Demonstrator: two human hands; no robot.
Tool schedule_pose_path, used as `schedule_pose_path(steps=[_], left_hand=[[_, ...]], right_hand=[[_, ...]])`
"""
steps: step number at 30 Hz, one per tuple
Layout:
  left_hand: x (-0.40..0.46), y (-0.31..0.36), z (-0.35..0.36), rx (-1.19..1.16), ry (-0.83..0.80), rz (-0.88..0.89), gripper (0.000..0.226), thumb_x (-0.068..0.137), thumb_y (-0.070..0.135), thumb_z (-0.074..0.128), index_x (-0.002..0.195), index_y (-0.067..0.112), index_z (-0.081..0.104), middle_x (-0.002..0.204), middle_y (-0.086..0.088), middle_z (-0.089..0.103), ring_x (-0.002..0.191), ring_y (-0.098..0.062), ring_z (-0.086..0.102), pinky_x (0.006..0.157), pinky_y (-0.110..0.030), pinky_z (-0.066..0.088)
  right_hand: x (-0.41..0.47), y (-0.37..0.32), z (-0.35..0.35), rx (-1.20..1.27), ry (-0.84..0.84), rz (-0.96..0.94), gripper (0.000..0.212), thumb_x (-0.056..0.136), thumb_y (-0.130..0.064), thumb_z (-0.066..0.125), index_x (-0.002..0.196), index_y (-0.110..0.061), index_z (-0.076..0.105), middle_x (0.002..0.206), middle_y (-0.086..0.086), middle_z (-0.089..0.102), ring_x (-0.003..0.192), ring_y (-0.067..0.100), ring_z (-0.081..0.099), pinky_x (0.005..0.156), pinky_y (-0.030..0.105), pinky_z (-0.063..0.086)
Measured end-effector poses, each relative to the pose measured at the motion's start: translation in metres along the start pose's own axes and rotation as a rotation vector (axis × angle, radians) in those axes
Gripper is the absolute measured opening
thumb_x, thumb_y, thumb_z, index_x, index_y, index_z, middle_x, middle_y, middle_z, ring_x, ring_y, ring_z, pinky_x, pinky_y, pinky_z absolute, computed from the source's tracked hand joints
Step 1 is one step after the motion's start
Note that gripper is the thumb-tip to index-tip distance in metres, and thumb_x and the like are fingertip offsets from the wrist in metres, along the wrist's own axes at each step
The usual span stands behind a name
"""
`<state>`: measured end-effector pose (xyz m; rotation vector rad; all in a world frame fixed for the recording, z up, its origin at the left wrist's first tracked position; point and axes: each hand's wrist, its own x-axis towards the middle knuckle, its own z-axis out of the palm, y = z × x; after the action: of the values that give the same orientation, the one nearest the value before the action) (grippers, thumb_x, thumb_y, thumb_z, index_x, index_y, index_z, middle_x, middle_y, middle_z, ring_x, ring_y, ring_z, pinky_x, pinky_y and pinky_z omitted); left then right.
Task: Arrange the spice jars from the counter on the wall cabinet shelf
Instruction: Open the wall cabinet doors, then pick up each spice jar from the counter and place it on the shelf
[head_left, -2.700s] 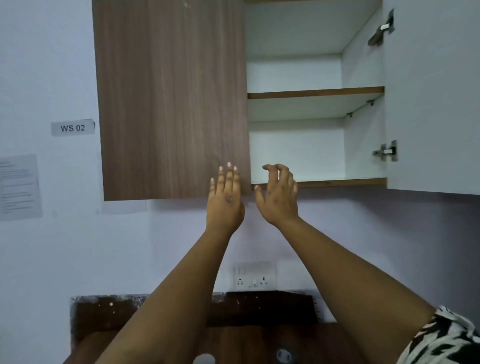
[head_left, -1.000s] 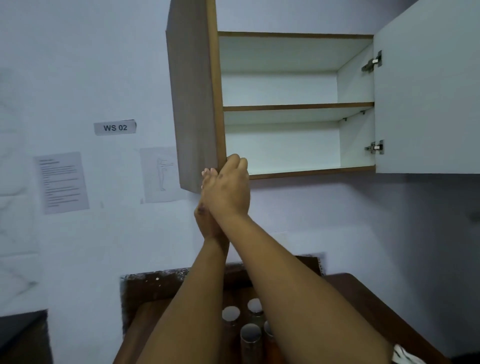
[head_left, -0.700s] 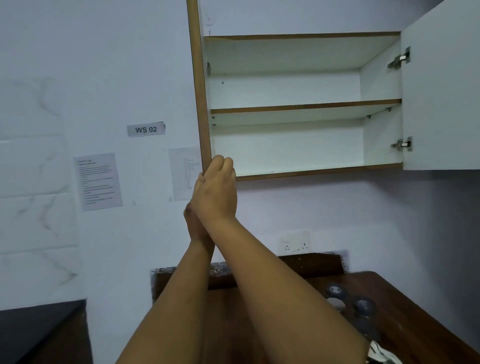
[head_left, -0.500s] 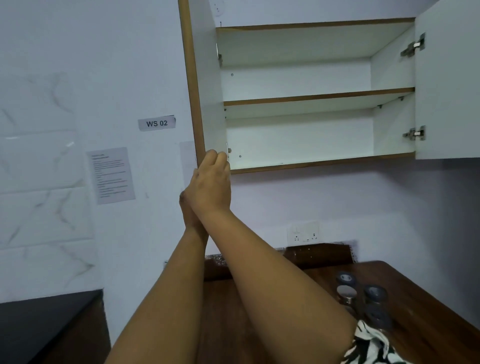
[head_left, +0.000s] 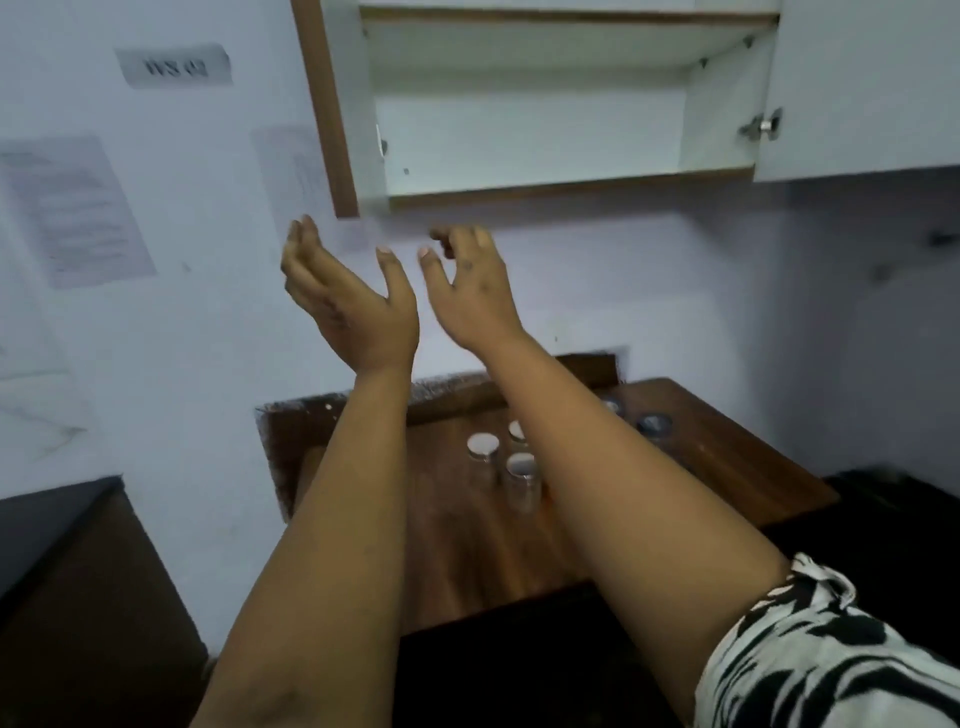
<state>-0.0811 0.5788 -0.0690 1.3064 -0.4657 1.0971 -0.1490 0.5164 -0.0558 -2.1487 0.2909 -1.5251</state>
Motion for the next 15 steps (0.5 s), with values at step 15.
schedule_pose_path(steps=[15], left_hand=[[-0.257, -0.099, 0.02, 0.107, -0.997, -0.346, 0.064, 0.086, 0.03, 0.068, 0.14, 0.009, 0.039, 0.137, -0.009, 0.046, 0.128, -0.025, 0.04, 0.098, -0.033, 0.034]], right_hand=[[-0.154, 0.261, -0.077, -0.394, -0.143, 0.757, 0.035, 0.099, -0.033, 0.049, 0.125, -0.011, 0.055, 0.131, 0.013, 0.05, 0.122, 0.027, 0.049, 0.101, 0.038, 0.038]])
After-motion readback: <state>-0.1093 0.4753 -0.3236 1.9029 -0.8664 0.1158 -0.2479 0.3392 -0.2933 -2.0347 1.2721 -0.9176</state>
